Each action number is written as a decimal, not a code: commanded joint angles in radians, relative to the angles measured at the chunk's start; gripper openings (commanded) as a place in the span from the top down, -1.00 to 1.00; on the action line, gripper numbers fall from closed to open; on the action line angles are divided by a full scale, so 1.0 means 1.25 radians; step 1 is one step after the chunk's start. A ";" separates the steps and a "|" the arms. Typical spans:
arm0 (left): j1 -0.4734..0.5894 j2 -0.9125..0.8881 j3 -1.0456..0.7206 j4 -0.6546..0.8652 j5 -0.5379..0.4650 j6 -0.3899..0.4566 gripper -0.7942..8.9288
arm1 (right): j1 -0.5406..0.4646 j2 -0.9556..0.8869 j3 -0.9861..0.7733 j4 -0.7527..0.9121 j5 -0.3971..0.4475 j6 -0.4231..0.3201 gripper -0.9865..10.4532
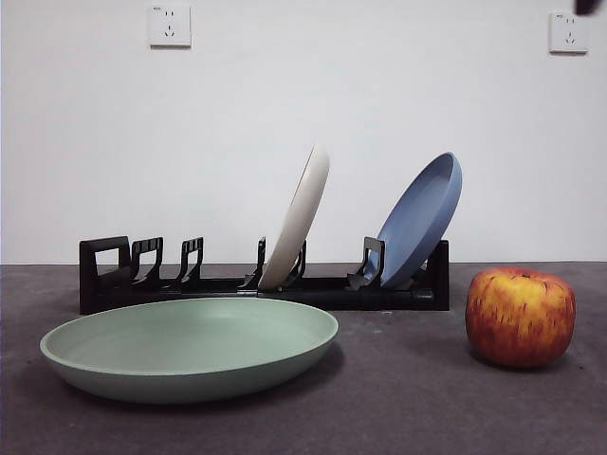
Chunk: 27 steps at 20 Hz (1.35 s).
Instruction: Take the green plate from the plate rack,put the plate on the table,take the apple from the table,put the apple in the plate
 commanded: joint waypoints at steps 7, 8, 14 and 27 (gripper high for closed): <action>0.002 -0.093 -0.141 -0.069 -0.122 -0.060 0.06 | 0.001 -0.026 -0.235 0.208 0.003 0.071 -0.38; 0.002 -0.113 -0.175 -0.069 -0.147 -0.067 0.06 | 0.001 -0.007 -0.245 0.240 0.003 0.071 -0.38; 0.002 -0.255 -0.320 -0.066 -0.151 -0.151 0.06 | 0.001 0.159 -0.250 0.398 -0.031 0.072 -0.38; 0.001 -0.426 -0.330 -0.069 -0.157 -0.233 0.06 | 0.001 0.369 -0.250 0.457 -0.055 0.072 -0.26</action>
